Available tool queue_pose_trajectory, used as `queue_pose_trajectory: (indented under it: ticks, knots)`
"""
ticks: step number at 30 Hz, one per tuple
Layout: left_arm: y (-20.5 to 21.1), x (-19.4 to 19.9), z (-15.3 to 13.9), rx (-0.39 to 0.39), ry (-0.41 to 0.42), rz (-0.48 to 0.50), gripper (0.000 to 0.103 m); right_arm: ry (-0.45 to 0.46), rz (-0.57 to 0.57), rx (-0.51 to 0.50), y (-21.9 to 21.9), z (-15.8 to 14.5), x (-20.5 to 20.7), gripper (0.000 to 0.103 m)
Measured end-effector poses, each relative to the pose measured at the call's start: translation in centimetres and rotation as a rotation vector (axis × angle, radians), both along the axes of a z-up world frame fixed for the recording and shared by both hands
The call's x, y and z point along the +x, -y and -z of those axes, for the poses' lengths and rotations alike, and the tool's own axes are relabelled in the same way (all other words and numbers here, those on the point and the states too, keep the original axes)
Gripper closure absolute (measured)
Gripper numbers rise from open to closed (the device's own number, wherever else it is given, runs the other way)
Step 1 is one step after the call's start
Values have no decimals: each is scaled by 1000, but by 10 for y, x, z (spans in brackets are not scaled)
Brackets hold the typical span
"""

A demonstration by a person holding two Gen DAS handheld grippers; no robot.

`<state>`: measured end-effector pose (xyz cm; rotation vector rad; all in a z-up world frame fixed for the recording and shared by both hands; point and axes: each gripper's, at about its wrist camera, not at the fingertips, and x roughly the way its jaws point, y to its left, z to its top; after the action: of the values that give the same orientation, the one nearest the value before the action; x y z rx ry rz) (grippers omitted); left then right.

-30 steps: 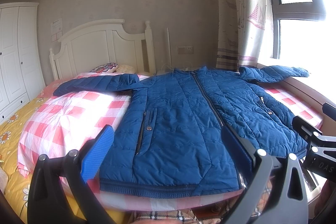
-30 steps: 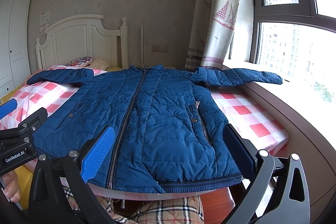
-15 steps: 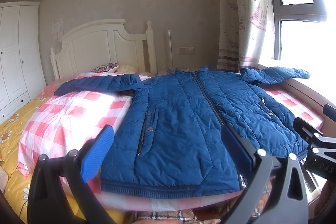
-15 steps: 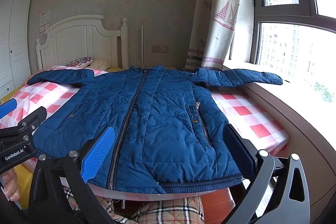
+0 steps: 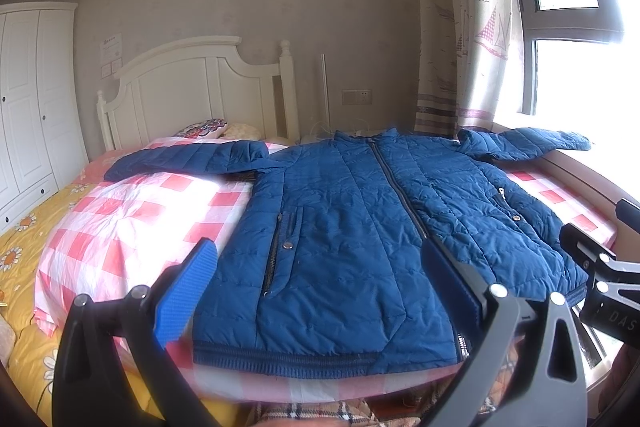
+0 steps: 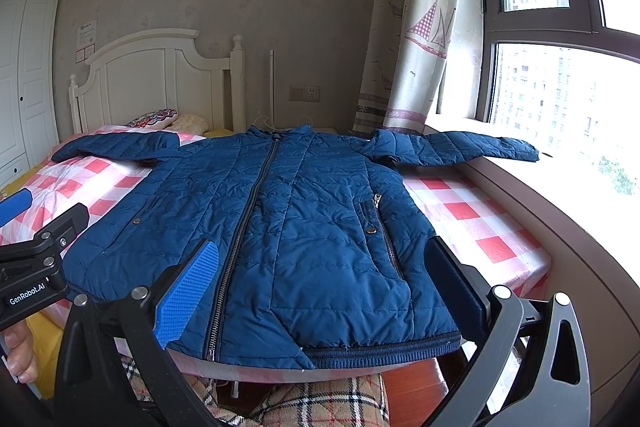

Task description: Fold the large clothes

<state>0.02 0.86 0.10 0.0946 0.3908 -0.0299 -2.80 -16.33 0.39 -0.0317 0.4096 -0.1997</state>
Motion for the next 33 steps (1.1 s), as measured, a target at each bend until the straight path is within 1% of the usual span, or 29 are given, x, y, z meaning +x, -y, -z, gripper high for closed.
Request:
queue_pose_trajectory:
  ticks: [16,19,21,23,24,26,28,30,31,33]
  knots:
    - [-2,0,0,1,-5,1,2,-7,-2,11,-1,7,4,4]
    - [-3,2,1,10,-18,10,2,-10,-13,23,4,10,6,4]
    - [-2,9,1,30,-41,33,2,-13,-24,33,10,11,9,4]
    - [3,25,4,53,-91,52,2,-20,-29,47,22,13,17,4]
    - [8,39,7,59,-131,67,2,-30,-29,52,29,13,23,4]
    - [17,71,9,65,-213,123,2,-48,-22,64,46,9,37,4]
    - [28,108,8,100,-259,157,2,-63,-5,105,74,3,55,4]
    - [38,152,10,138,-305,184,2,-75,50,157,111,-5,77,4]
    - [41,176,11,138,-332,187,2,-72,86,184,134,-10,89,4]
    - [44,221,16,119,-368,151,2,-78,189,218,183,-16,116,4]
